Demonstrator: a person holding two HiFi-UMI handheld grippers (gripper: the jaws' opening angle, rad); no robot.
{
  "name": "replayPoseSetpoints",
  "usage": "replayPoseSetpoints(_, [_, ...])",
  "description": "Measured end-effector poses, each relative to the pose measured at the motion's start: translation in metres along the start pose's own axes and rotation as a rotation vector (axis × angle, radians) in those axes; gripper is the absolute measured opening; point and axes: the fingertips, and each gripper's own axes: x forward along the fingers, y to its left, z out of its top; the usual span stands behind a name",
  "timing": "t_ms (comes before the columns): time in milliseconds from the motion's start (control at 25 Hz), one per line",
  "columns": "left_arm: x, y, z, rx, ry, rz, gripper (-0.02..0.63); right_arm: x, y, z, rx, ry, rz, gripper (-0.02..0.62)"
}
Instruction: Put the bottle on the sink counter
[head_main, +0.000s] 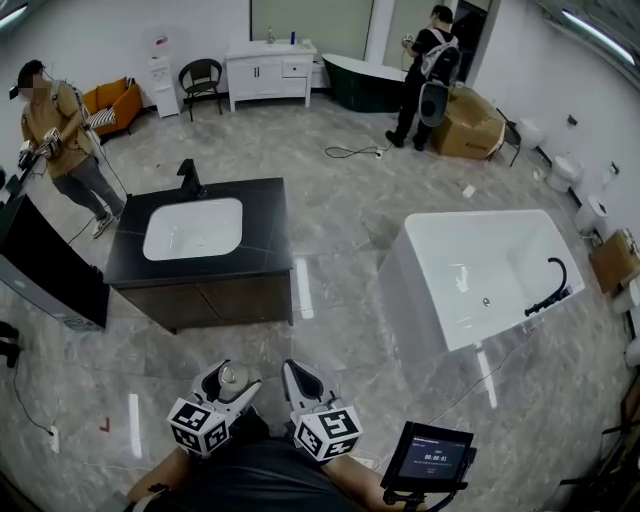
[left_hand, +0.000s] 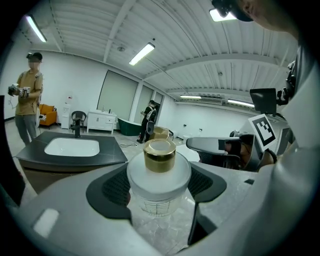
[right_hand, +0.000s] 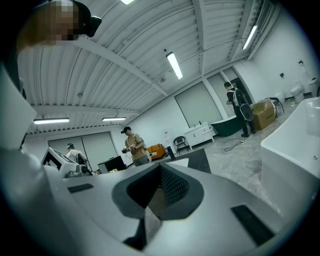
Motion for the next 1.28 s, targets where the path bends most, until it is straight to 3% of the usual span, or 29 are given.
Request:
replayPoseSetpoints(160, [0.002, 0.003, 0.005, 0.005, -0.015, 0.019, 0.334, 0.003, 0.000, 0.001, 0.000, 0.001, 0.011, -0.005])
replayPoseSetpoints(480, [0.024, 0.023, 0.007, 0.003, 0.012, -0.023, 0.335, 0.029, -0.014, -0.002, 0.017, 0.022, -0.027, -0.005])
replayPoseSetpoints(960, [0.067, 0.114, 0.066, 0.046, -0.033, -0.094, 0.334, 0.127, -0.021, 0.032, -0.029, 0.001, -0.106, -0.005])
replayPoseSetpoints(1280, [0.084, 0.186, 0.080, 0.023, -0.024, -0.123, 0.334, 0.199, -0.016, 0.034, -0.035, 0.032, -0.140, -0.005])
